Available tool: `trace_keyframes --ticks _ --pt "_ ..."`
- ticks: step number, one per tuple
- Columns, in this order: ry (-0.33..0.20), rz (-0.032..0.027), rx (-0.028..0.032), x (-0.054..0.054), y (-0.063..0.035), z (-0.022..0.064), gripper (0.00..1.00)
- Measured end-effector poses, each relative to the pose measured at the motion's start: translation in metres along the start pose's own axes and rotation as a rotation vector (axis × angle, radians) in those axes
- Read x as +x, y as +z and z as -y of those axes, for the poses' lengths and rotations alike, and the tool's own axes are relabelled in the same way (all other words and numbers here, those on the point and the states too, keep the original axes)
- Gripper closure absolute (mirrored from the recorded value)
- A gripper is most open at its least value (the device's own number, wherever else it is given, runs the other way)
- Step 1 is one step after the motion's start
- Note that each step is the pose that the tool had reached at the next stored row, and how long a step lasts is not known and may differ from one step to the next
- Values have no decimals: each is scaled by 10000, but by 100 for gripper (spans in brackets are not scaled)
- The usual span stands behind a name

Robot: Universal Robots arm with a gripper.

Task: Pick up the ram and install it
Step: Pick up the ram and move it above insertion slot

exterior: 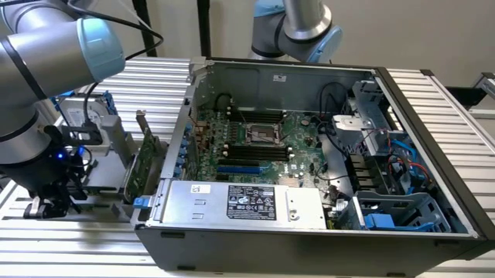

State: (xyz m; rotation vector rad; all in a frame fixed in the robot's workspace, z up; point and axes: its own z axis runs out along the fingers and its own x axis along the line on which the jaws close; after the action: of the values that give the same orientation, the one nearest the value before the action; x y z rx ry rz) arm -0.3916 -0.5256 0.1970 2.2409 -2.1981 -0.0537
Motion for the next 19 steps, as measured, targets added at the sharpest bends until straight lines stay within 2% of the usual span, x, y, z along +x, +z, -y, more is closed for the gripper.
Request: trace_keyframes --ticks 2,3,19 --pt "1 1 -2 0 4 0 0" --pt "1 1 -2 0 5 0 100" --pt "78 5 0 0 6 1 100"
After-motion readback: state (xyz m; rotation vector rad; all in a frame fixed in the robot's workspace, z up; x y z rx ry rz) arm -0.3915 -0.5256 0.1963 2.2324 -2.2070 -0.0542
